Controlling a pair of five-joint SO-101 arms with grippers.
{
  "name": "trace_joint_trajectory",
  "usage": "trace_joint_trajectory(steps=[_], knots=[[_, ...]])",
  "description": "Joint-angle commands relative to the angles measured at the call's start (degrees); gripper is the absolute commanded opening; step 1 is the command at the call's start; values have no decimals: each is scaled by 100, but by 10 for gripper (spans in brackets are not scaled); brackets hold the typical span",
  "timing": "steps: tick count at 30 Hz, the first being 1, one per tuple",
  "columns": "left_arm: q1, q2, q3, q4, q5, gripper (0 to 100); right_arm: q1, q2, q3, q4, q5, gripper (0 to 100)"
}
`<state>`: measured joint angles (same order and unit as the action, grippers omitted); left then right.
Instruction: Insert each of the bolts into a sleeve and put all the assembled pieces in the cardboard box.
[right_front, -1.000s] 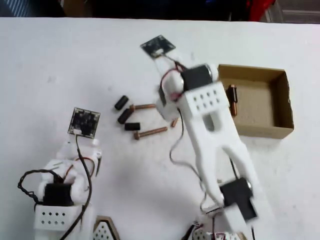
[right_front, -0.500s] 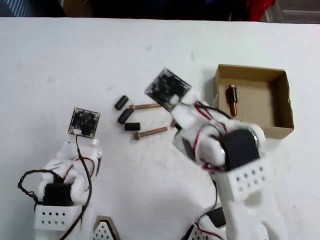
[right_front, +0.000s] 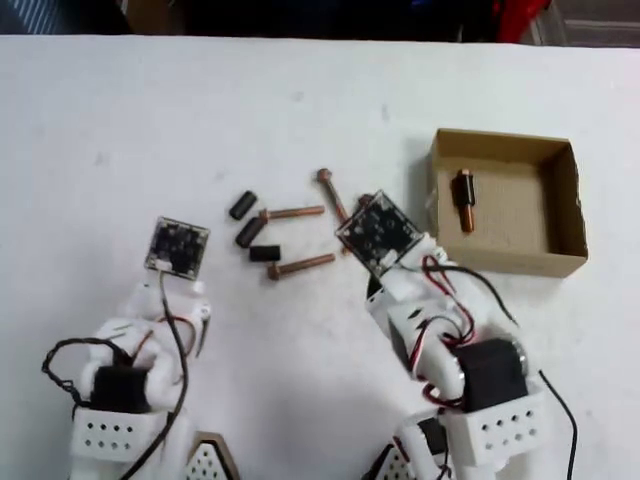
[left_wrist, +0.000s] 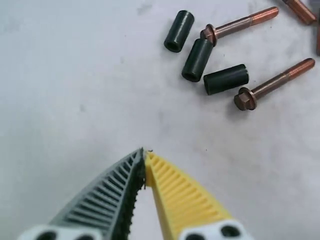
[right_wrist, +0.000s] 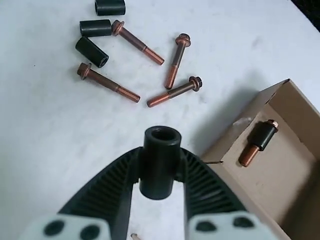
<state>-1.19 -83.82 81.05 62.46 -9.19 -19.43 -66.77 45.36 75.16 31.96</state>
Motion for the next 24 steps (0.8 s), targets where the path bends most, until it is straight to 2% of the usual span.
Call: trace_joint_trajectory(steps=[1, 6, 11, 20, 24], knots=[[330, -66, 105, -158, -53, 26, 92, -462, 642, -664, 0, 17], [312, -66, 105, -167, -44, 24, 84, -1015, 1301, -813, -9, 17], [312, -66, 123, -334, -26, 24, 84, -1771, 1679, -787, -633, 17], [312, -57, 79, -343, -26, 24, 127, -3178, 2479, -778, -642, 17], [321, -31, -466, 26, -9, 24, 136, -3530, 2708, -778, -642, 17]])
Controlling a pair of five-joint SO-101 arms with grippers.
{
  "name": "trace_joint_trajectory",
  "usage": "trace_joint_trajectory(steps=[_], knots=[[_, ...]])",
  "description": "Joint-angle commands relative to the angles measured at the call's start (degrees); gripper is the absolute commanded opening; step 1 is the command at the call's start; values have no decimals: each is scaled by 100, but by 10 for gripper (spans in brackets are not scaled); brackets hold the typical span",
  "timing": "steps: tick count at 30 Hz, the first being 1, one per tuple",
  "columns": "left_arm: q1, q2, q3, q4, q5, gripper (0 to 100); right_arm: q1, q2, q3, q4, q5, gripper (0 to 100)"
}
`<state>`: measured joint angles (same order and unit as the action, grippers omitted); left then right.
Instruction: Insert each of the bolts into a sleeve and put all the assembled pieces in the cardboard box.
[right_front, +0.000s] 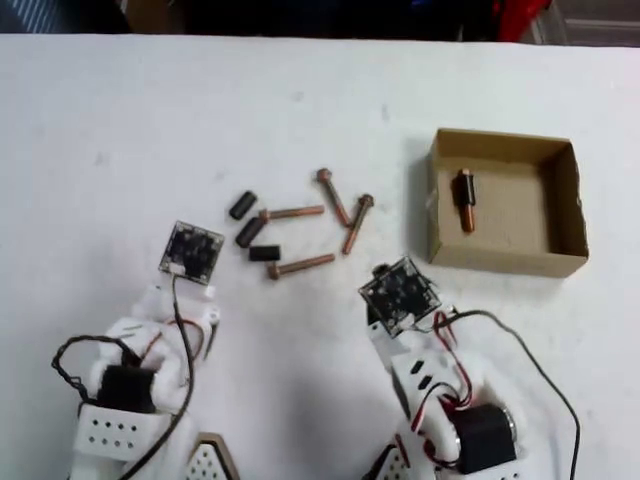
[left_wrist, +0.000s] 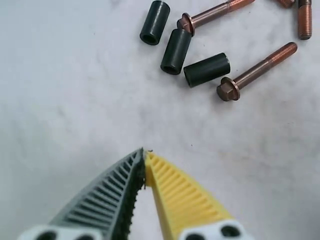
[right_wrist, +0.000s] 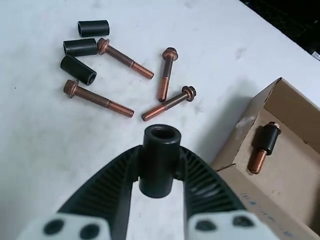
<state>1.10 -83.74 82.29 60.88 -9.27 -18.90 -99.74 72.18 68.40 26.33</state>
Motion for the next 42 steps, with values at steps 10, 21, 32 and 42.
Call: trace_joint_trajectory(steps=[10, 21, 32, 42], knots=[[295, 523, -1864, 695, 220, 24, 330, -347, 273, -101, -114, 17], [1051, 3697, -3736, 431, 229, 24, 356, -347, 519, -154, -123, 17], [1262, 5499, -4721, 44, 237, 26, 365, -347, 712, -338, -97, 17], [1262, 7108, -6136, 44, 1284, 27, 822, -347, 756, -514, -123, 17]])
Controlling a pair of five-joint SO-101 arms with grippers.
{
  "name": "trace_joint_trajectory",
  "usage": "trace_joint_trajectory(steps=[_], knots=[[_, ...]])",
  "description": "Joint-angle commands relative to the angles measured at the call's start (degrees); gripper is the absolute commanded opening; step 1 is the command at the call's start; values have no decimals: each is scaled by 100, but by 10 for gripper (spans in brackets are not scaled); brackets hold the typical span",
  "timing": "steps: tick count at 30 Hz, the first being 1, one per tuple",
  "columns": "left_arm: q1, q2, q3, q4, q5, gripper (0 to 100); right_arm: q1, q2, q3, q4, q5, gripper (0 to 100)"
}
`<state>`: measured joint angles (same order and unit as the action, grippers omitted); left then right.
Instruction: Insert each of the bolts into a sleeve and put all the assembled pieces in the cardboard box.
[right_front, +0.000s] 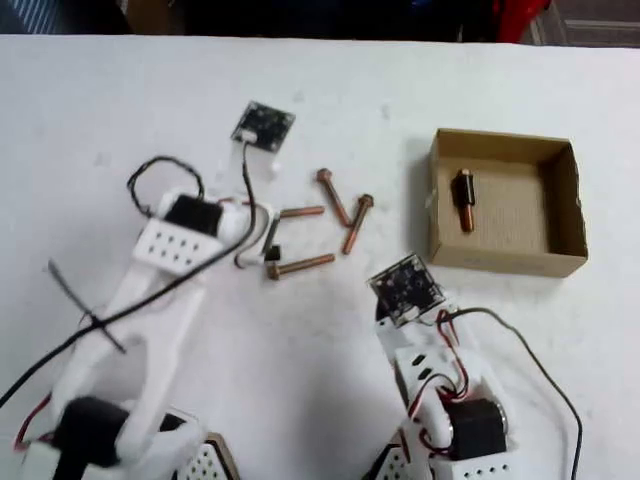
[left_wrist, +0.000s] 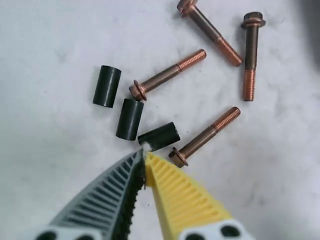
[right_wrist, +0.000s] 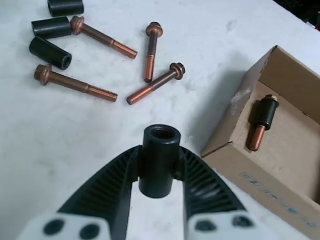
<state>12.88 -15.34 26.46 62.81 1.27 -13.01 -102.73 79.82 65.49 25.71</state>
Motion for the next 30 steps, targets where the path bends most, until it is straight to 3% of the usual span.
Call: trace_joint_trajectory(steps=[1, 10, 20, 30], knots=[[84, 435, -686, -149, 325, 27, 277, -48, 18, -259, -62, 17], [312, 2185, -2145, -114, 1081, 28, 673, -48, 176, -321, -70, 17], [708, 3934, -4105, -149, 2831, 28, 681, -48, 299, -347, -70, 17], [716, 5613, -5960, -123, 3490, 28, 681, -48, 299, -347, -53, 17]])
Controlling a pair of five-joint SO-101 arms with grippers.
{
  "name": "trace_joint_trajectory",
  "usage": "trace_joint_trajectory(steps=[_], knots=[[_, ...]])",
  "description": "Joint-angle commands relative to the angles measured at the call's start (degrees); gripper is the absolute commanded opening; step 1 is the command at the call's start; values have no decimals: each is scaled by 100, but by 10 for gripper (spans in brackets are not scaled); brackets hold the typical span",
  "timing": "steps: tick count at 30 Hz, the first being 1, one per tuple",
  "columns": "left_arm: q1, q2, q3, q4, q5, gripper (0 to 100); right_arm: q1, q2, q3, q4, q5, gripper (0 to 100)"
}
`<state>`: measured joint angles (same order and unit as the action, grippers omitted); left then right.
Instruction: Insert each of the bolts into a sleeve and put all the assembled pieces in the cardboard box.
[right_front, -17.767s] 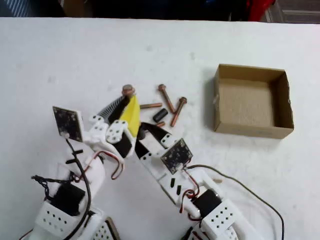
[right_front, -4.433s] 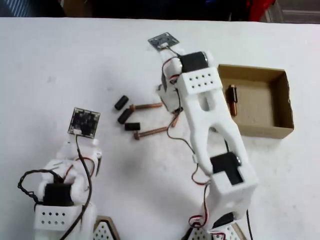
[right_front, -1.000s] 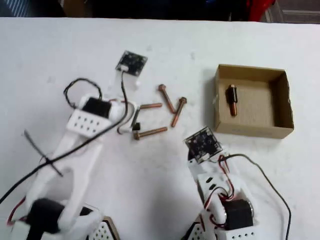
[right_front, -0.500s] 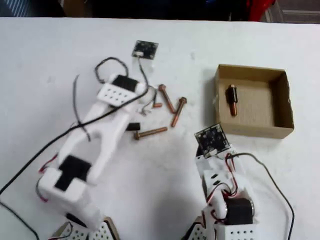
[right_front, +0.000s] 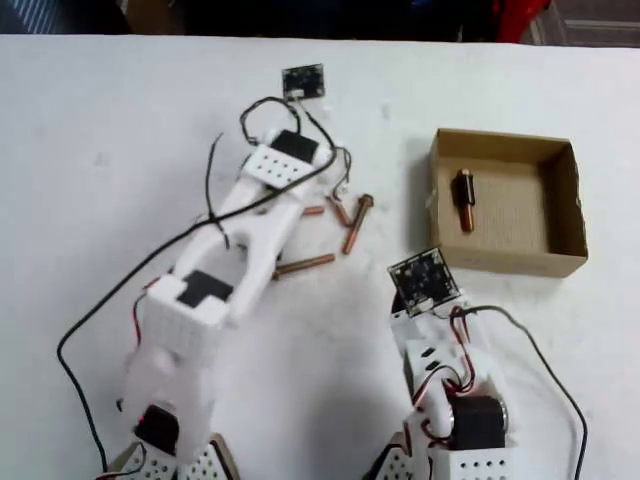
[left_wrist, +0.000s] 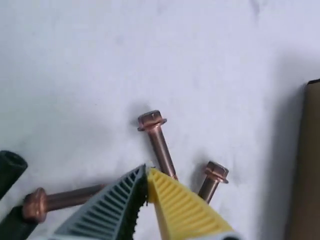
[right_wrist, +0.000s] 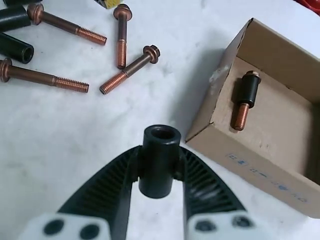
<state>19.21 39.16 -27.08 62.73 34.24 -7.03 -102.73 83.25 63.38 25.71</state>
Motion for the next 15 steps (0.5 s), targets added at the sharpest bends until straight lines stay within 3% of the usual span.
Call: trace_joint_trajectory(steps=[1, 15], knots=[[84, 303, -747, -114, 211, 28, 84, -48, -44, -136, -44, 17], [40, 1235, -1626, -105, 167, 28, 84, -57, 229, -497, -26, 17]])
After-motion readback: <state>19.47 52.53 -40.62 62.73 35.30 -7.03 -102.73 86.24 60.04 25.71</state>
